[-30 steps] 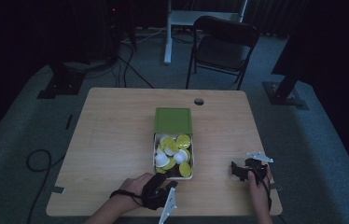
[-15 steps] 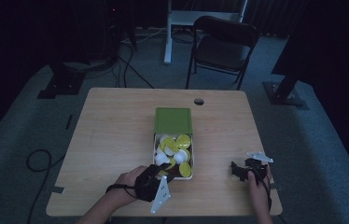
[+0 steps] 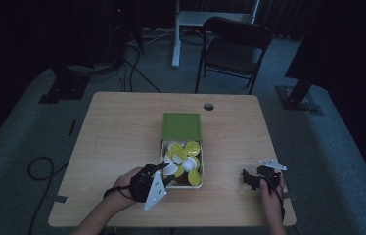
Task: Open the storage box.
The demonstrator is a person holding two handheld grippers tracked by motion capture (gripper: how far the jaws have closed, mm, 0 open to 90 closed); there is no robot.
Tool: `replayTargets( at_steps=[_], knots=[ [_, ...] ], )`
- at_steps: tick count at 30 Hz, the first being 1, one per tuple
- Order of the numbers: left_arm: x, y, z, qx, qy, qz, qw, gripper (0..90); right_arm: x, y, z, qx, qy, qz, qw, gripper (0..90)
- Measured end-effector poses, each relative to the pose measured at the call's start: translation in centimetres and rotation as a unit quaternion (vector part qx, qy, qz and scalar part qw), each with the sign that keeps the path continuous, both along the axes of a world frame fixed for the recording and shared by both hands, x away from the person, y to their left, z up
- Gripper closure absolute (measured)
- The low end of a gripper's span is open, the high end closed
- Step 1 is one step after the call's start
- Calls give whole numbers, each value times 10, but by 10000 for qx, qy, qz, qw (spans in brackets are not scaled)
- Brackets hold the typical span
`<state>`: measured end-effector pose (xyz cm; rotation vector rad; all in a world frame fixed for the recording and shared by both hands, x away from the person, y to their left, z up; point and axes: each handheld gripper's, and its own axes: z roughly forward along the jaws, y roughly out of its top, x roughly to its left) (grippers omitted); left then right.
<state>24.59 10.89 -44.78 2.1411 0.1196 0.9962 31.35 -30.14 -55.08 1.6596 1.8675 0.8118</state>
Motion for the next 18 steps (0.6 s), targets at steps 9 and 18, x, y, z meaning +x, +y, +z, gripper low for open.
replayTargets(
  at_steps=[9,18],
  knots=[
    [10,23,5,-381,279,198,9987,514,0,0,0,1,0,-1,10000,110],
    [22,49,1,-550,519,580,9954,487,0,0,0,1,-1,-1,10000,111]
  ],
)
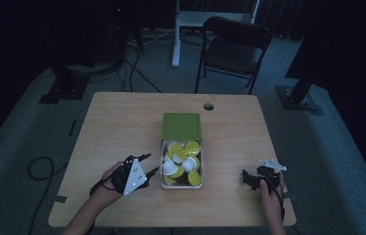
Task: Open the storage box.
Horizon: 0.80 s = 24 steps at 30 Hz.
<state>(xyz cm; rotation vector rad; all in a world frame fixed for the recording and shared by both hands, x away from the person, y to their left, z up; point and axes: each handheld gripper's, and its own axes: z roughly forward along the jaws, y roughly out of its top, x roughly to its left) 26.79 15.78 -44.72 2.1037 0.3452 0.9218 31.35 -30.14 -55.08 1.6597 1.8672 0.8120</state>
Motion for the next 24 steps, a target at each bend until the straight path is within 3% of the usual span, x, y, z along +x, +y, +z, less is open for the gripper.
replayTargets(
  at_steps=[11,15,24],
  knots=[
    [10,27,-23,-14,479,410,9980,443,0,0,0,-1,0,0,10000,111],
    [11,41,-32,-39,749,558,9956,409,0,0,0,0,0,1,10000,111],
    [13,66,-47,-393,1277,838,9875,320,0,0,0,-1,-1,2,10000,111]
  ],
)
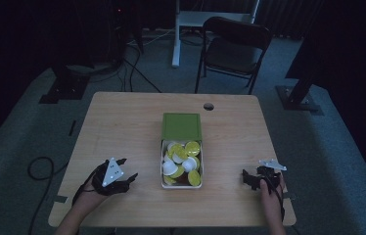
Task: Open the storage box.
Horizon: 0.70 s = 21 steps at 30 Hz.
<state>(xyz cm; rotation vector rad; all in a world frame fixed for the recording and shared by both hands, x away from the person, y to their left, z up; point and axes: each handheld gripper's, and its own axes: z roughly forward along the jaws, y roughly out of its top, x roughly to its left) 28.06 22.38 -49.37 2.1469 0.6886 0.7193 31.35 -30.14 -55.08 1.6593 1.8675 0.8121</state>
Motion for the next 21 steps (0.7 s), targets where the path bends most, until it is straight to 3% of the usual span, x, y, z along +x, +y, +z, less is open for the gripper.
replayTargets(
  at_steps=[6,12,15,17,21],
  knots=[
    [3,11,-9,-145,386,113,9991,201,0,0,0,-1,1,-1,10000,111],
    [6,22,-21,-345,711,259,9965,136,0,0,0,3,3,-2,10000,111],
    [7,25,-26,-305,831,282,9957,103,0,0,0,0,3,0,10000,111],
    [8,28,-29,-367,1043,263,9935,94,0,0,0,0,5,-1,10000,111],
    [7,31,-33,-327,1143,282,9925,5,0,0,0,5,6,-4,10000,111]
  ],
)
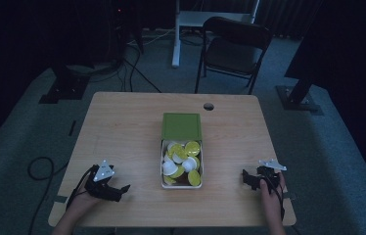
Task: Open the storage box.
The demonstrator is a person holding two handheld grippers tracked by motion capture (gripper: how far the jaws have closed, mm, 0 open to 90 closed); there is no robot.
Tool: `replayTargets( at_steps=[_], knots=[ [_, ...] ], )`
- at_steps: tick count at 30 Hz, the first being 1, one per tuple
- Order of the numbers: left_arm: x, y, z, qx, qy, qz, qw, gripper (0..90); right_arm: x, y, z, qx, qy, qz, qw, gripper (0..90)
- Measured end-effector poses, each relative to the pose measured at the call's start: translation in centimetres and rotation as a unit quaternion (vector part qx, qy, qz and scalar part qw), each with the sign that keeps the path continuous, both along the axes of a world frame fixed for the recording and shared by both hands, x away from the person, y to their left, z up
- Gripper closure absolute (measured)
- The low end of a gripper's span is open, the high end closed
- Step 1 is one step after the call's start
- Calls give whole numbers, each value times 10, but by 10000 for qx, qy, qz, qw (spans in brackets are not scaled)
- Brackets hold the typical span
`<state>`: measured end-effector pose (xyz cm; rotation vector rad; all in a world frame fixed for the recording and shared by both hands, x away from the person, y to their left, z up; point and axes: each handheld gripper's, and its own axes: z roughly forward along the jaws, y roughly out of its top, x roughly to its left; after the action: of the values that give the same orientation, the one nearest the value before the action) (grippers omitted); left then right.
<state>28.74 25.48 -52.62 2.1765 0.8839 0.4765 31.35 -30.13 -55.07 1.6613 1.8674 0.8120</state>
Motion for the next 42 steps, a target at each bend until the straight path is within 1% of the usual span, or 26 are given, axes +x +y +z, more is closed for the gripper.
replayTargets(
  at_steps=[2,4,5,7,9,11,12,13,15,17,18,19,21,22,24,25,27,29,31,34,35,36,40,42],
  knots=[
    [-1,2,-1,-9,-7,22,10000,5,0,0,0,-6,2,2,10000,111],
    [-2,5,-1,-112,21,69,9999,5,0,0,0,-4,4,1,10000,111],
    [-2,6,-1,-124,23,101,9999,5,0,0,0,-4,5,1,10000,111],
    [-3,9,-2,-125,-87,235,9996,5,0,0,0,-5,5,1,10000,111],
    [-3,13,-1,-160,-126,365,9991,5,0,0,0,-6,11,2,10000,111],
    [-3,17,-2,-257,-57,458,9986,6,0,0,0,-5,10,-4,10000,110],
    [-3,18,-2,-248,-27,478,9985,6,0,0,0,-8,9,-3,10000,110],
    [-2,20,-3,-180,-12,560,9983,5,1,0,0,-7,10,-5,10000,111],
    [-2,23,-5,-144,33,654,9978,5,1,1,0,-9,11,-22,10000,110],
    [-1,27,-7,-148,18,802,9967,6,1,1,0,-10,11,-33,10000,111],
    [0,28,-7,-122,51,897,9959,5,1,1,0,-9,13,-47,10000,110],
    [0,31,-7,-151,57,945,9954,5,1,1,0,-10,13,-54,10000,110],
    [2,36,-7,-249,156,1009,9945,6,1,1,0,-8,14,-54,10000,111],
    [3,38,-8,-254,246,1052,9938,6,1,1,0,-9,13,-52,10000,111],
    [4,41,-11,-211,313,1100,9932,6,1,1,0,-10,12,-50,10000,111],
    [4,41,-13,-154,359,1129,9928,6,1,1,0,-11,12,-52,10000,111],
    [4,42,-15,-133,433,1123,9926,6,1,1,0,-12,12,-49,10000,111],
    [4,42,-16,-78,437,1181,9920,6,1,1,0,-11,12,-50,10000,111],
    [4,42,-16,-111,434,1216,9916,6,1,1,0,-11,10,-48,10000,110],
    [6,41,-19,-177,529,1262,9904,6,1,2,0,-11,9,-79,10000,110],
    [6,41,-19,-177,529,1262,9904,6,1,2,0,-11,9,-79,10000,110],
    [6,40,-19,-100,541,1267,9904,6,2,2,0,-9,7,-92,10000,110],
    [7,38,-20,-60,529,1313,9899,6,2,3,0,-8,9,-125,9999,110],
    [6,36,-20,26,496,1336,9898,6,2,3,0,-9,10,-132,9999,110]
  ],
)
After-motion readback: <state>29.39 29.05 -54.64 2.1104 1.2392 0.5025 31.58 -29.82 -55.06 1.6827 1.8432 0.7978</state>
